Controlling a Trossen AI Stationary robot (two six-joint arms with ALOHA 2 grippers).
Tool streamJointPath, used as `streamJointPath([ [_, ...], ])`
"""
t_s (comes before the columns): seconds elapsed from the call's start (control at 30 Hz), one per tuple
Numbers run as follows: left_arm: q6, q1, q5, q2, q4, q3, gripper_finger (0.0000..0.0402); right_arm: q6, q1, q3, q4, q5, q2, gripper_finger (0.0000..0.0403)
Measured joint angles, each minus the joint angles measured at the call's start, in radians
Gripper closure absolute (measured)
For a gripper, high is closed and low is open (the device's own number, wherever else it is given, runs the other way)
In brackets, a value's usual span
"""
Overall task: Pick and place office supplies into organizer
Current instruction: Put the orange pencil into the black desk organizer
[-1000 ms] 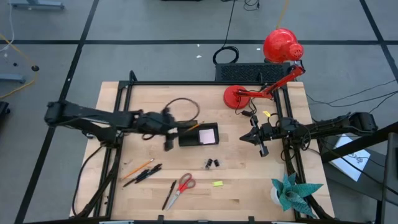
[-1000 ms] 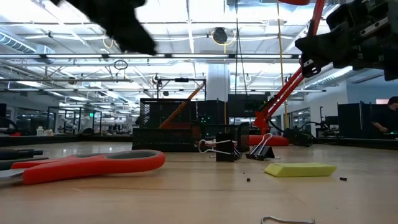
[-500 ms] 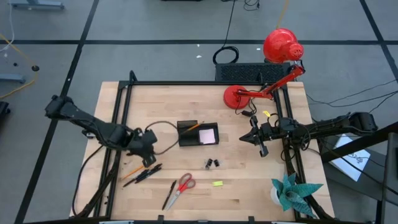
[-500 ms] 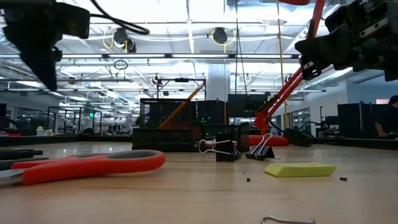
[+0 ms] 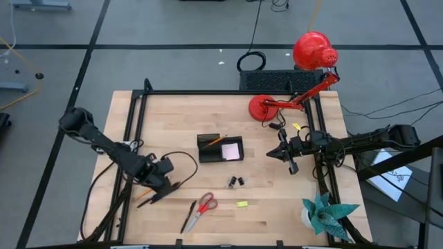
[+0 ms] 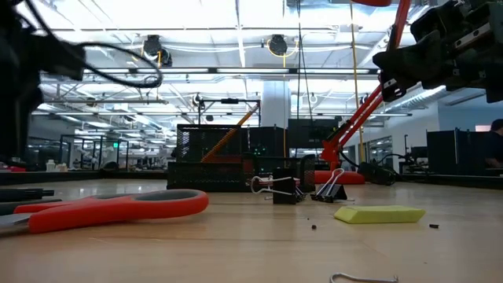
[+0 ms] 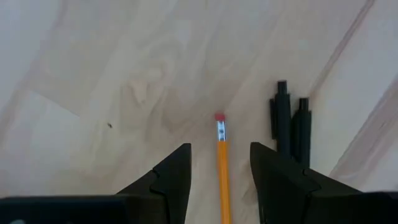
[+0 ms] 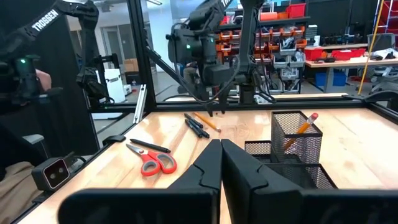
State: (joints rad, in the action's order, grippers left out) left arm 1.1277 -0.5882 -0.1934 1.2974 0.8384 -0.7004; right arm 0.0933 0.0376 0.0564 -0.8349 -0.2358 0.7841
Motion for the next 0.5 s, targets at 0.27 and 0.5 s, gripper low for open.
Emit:
streamJointPath([
  [0.27,0.015,-0.035,0.037,-0.036,-0.21,0.156,0.0231,0.0,0.0,0.0,0.0,-0.001,0.0,0.0403],
  [0.5,0.045,-0.062,0.068,-0.04,-0.19,0.2,0.0231,0.0,0.0,0.0,-0.001,-0.001,0.0,0.0403],
])
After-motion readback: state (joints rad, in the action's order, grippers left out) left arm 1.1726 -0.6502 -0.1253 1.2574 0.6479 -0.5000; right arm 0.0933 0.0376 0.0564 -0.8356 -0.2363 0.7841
